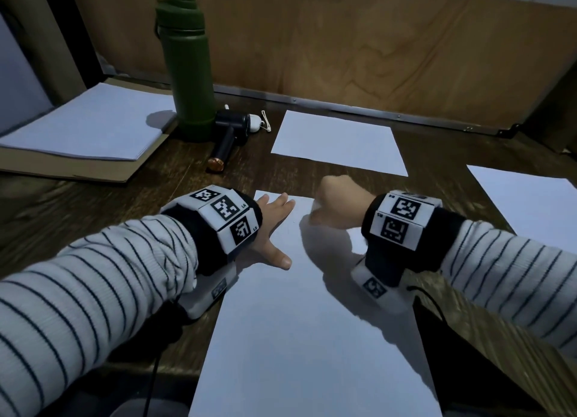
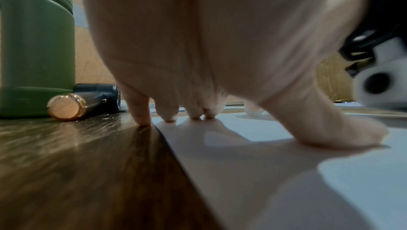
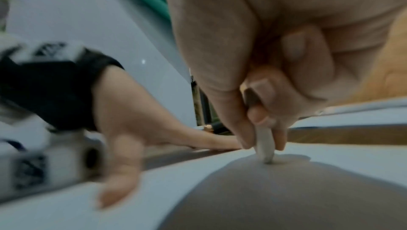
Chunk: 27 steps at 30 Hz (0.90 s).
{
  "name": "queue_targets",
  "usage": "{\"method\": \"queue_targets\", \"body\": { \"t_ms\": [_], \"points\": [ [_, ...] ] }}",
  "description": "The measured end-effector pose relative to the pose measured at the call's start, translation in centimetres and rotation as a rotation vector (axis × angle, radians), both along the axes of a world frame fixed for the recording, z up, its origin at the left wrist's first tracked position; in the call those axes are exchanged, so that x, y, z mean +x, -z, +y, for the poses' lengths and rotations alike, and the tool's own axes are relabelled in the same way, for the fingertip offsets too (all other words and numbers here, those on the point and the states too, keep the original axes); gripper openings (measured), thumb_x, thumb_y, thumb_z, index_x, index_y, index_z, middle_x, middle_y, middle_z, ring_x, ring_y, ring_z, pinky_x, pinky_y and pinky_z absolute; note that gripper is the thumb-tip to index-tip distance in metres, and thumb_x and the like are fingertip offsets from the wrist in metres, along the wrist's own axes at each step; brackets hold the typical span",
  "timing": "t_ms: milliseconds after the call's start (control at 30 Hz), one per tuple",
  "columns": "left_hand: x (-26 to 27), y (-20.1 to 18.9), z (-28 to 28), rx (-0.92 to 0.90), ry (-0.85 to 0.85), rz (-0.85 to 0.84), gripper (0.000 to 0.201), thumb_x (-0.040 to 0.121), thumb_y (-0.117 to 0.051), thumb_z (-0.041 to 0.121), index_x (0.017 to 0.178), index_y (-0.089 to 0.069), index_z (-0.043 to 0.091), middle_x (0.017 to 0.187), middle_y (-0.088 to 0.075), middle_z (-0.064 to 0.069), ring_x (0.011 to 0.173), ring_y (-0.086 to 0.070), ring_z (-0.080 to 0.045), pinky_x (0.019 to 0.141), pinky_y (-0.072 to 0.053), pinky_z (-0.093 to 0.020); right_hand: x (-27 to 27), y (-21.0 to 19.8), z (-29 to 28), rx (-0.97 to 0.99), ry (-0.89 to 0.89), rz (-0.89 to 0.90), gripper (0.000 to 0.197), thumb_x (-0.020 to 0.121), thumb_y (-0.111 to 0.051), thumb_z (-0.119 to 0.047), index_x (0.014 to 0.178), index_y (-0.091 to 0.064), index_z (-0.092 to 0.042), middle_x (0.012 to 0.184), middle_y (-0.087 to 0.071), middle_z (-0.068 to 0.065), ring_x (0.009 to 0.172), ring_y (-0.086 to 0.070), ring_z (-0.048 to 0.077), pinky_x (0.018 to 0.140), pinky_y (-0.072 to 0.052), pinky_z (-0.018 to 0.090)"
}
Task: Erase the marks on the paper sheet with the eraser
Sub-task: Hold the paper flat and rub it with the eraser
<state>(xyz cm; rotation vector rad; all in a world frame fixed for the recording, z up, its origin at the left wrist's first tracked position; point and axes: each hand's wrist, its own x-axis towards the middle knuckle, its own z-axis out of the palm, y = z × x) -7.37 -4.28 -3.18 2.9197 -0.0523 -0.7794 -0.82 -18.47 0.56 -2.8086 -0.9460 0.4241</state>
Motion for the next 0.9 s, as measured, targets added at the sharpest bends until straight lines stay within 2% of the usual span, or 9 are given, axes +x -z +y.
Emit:
{"method": "queue_targets", "body": {
  "t_ms": [100,200,300,367,433,567,733,833,900],
  "points": [
    [0.1,0.3,0.2,-0.01,0.024,-0.011,0.156,0.017,-0.035,0.094,0.149,0.015,0.026,0.158,0.016,0.001,0.146,0.009,-0.028,0.116,-0.008,-0.049,-1.6,-0.2,0.4,-0.071,-0.12,0.106,0.031,0.083,-0.064,-0.027,0.06,-0.058,-0.007,0.064,-0.058,0.005,0.055,-0.052,0.016,0.059,-0.045,0.025],
    [0.3,0.6,0.3,0.006,0.031,-0.016,0.163,0.006,-0.017,0.1,0.149,0.014,0.027,0.158,0.016,0.003,0.146,0.009,-0.026,0.115,-0.009,-0.049,0.2,-0.8,0.7,-0.028,-0.039,0.081,0.028,0.08,-0.069,-0.029,0.086,-0.072,-0.002,0.08,-0.069,0.008,0.074,-0.064,0.019,0.07,-0.05,0.028],
    [0.3,0.7,0.4,-0.036,0.042,-0.027,0.161,0.011,-0.032,0.099,0.149,0.011,0.027,0.159,0.013,0.003,0.147,0.008,-0.025,0.116,-0.007,-0.048,0.1,-0.4,1.4,0.03,0.006,0.0,0.027,0.081,-0.068,-0.024,0.093,-0.07,0.0,0.091,-0.07,0.01,0.091,-0.065,0.024,0.068,-0.047,0.026],
    [0.2,0.5,0.0,-0.081,0.103,-0.062,0.141,0.028,-0.037,0.087,0.151,-0.004,0.025,0.16,0.001,0.004,0.147,0.002,-0.023,0.116,-0.006,-0.044,-1.4,0.3,1.8,0.034,-0.044,0.016,0.02,0.083,-0.065,-0.019,0.074,-0.061,-0.002,0.071,-0.059,0.008,0.079,-0.058,0.026,0.055,-0.04,0.023],
    [0.3,0.4,-0.2,-0.087,0.138,-0.078,0.136,0.03,-0.035,0.087,0.149,-0.014,0.025,0.158,-0.008,0.003,0.146,-0.005,-0.021,0.116,-0.008,-0.042,-2.2,0.4,1.9,0.009,-0.092,0.075,0.021,0.082,-0.067,-0.022,0.074,-0.063,-0.003,0.068,-0.054,0.007,0.074,-0.052,0.021,0.053,-0.037,0.024],
    [0.3,0.7,0.4,-0.079,0.039,-0.058,0.153,0.02,-0.04,0.095,0.149,0.01,0.029,0.159,0.009,0.004,0.146,0.006,-0.028,0.114,-0.01,-0.052,0.4,-0.2,1.9,0.043,-0.015,0.028,0.035,0.078,-0.072,-0.03,0.096,-0.072,-0.001,0.085,-0.067,0.01,0.082,-0.058,0.02,0.063,-0.041,0.026],
    [0.0,-0.3,-0.2,-0.04,0.034,-0.022,0.126,0.052,-0.06,0.076,0.15,0.001,0.027,0.16,0.0,-0.002,0.147,0.004,-0.029,0.114,-0.012,-0.049,-1.7,0.5,2.1,0.02,-0.09,0.06,0.025,0.083,-0.065,-0.021,0.065,-0.058,-0.005,0.063,-0.049,0.005,0.065,-0.049,0.021,0.053,-0.036,0.025],
    [0.1,0.4,0.2,-0.068,0.018,-0.037,0.153,0.023,-0.046,0.096,0.148,0.013,0.029,0.159,0.01,0.004,0.146,0.008,-0.028,0.115,-0.011,-0.05,-0.5,-0.1,2.0,-0.002,-0.086,0.038,0.028,0.079,-0.071,-0.03,0.085,-0.07,-0.002,0.08,-0.065,0.009,0.076,-0.056,0.02,0.065,-0.043,0.026],
    [0.2,0.7,0.4,-0.058,-0.014,-0.045,0.153,0.023,-0.044,0.093,0.147,0.018,0.029,0.159,0.014,0.005,0.147,0.008,-0.026,0.115,-0.012,-0.05,0.7,-0.5,2.0,0.041,-0.014,-0.003,0.033,0.078,-0.072,-0.031,0.095,-0.072,-0.003,0.092,-0.07,0.01,0.085,-0.061,0.022,0.068,-0.043,0.027]
  ]
}}
